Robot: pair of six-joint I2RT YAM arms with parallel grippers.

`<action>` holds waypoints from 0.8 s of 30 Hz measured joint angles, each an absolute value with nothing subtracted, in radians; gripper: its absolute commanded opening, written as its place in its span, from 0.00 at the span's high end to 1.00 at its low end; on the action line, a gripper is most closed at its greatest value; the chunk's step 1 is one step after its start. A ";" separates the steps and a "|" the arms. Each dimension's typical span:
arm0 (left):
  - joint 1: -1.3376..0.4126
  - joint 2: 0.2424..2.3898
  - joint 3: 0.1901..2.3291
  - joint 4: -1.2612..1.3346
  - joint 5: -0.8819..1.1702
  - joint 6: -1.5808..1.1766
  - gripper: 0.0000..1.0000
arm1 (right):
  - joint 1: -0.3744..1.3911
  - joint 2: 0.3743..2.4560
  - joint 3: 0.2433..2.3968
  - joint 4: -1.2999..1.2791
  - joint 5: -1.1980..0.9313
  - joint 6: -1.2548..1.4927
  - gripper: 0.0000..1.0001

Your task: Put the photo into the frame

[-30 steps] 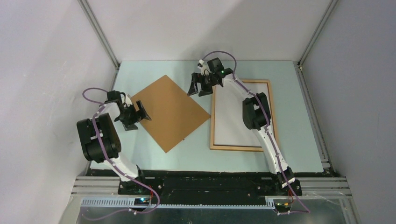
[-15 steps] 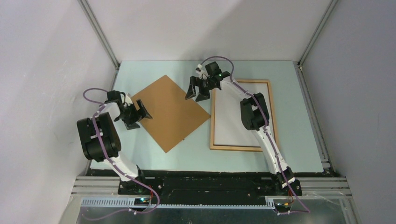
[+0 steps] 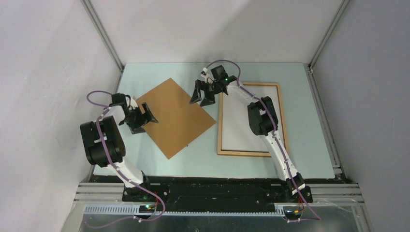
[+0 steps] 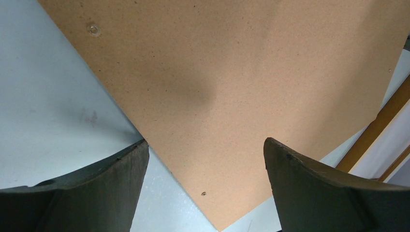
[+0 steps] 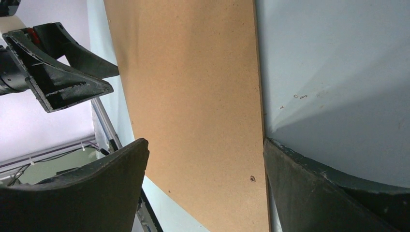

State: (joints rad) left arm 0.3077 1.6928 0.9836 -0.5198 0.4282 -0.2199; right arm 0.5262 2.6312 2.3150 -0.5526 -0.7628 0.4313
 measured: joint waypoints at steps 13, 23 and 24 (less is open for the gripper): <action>0.295 1.693 0.992 -0.530 0.411 -0.216 0.07 | 0.524 2.526 2.133 -0.485 -0.780 0.481 0.12; 0.294 1.710 1.016 -0.552 0.413 -0.191 0.08 | 0.548 2.266 1.972 -0.456 -0.805 0.528 0.13; 0.294 1.714 1.021 -0.553 0.414 -0.190 0.08 | 0.554 2.239 1.961 -0.449 -0.810 0.532 0.13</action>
State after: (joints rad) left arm 0.2939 1.7142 1.0206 -0.5526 0.4145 -0.1898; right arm 0.5541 2.2391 1.9614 -0.4488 -0.8101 0.5316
